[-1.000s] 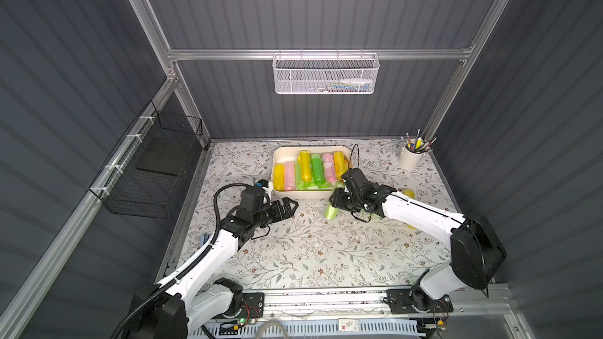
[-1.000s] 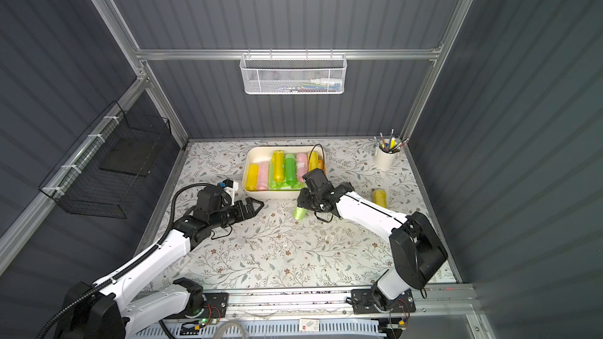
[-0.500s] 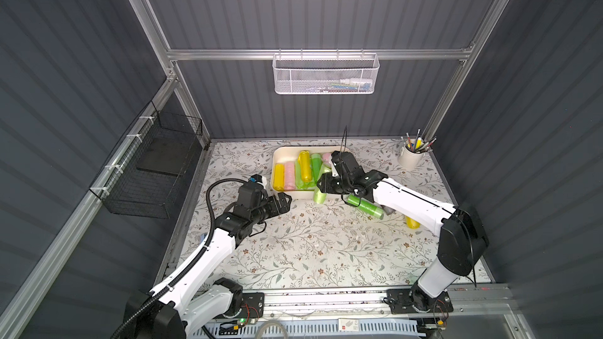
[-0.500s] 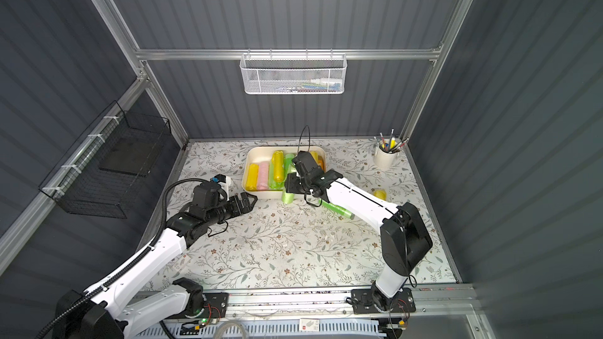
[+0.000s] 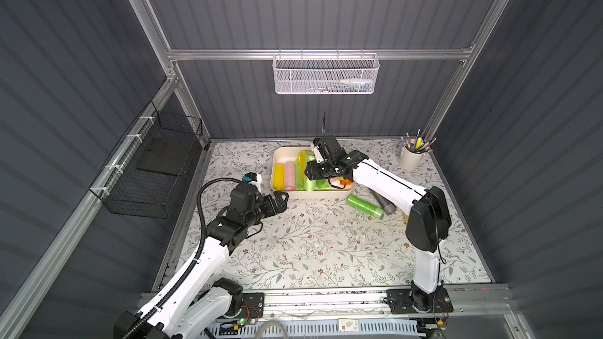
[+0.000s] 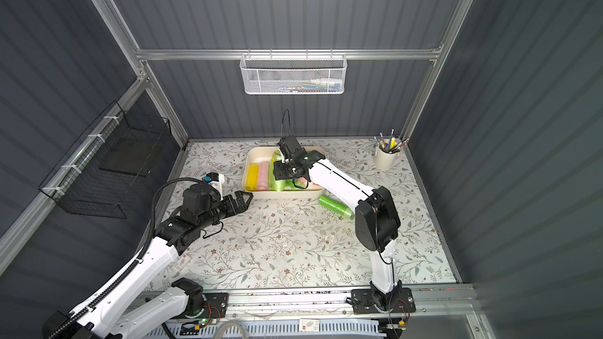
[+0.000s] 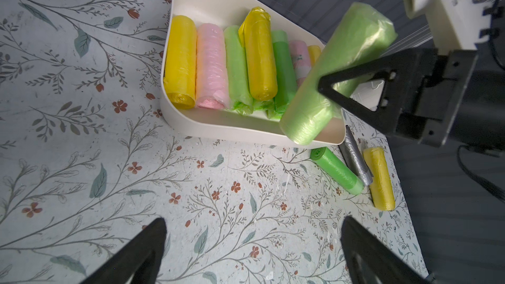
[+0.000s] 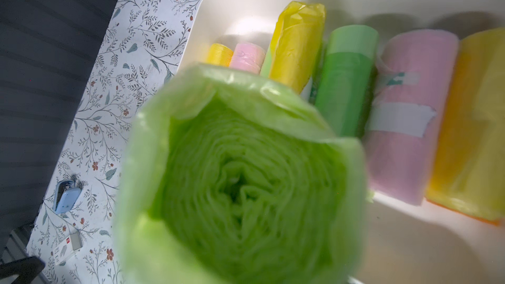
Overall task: Put the roll of trash bags into the storage box
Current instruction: Place the roll of trash bags in the storage box.
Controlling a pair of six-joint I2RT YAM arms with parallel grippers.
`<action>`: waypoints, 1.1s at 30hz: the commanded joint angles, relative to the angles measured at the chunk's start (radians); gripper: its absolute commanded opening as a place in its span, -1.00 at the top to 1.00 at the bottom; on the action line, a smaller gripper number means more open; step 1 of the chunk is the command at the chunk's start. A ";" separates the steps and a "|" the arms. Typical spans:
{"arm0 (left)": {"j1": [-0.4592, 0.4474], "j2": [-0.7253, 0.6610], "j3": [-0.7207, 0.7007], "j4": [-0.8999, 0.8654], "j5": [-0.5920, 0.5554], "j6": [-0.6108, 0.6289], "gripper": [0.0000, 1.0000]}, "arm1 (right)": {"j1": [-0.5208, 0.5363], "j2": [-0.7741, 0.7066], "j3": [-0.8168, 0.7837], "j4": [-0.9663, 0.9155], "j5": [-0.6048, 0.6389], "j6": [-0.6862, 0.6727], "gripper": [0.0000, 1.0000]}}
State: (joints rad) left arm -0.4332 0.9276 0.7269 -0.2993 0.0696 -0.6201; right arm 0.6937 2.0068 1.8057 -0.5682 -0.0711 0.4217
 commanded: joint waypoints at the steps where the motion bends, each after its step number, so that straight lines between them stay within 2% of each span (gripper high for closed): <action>1: -0.004 -0.029 -0.002 -0.023 -0.005 0.021 -1.00 | 0.004 0.056 0.097 -0.062 -0.009 -0.033 0.01; 13: -0.004 -0.041 -0.029 -0.019 -0.003 0.020 -1.00 | 0.005 0.182 0.239 -0.060 -0.039 -0.032 0.02; 24: -0.004 -0.042 -0.048 -0.007 -0.002 0.015 -1.00 | 0.004 0.304 0.376 -0.073 0.014 -0.046 0.03; 33: -0.004 -0.045 -0.062 -0.002 0.000 0.017 -1.00 | 0.003 0.381 0.459 -0.092 0.024 -0.056 -0.04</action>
State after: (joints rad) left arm -0.4332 0.8921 0.6754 -0.3099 0.0696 -0.6205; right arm 0.6991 2.3730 2.2337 -0.6594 -0.0795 0.3824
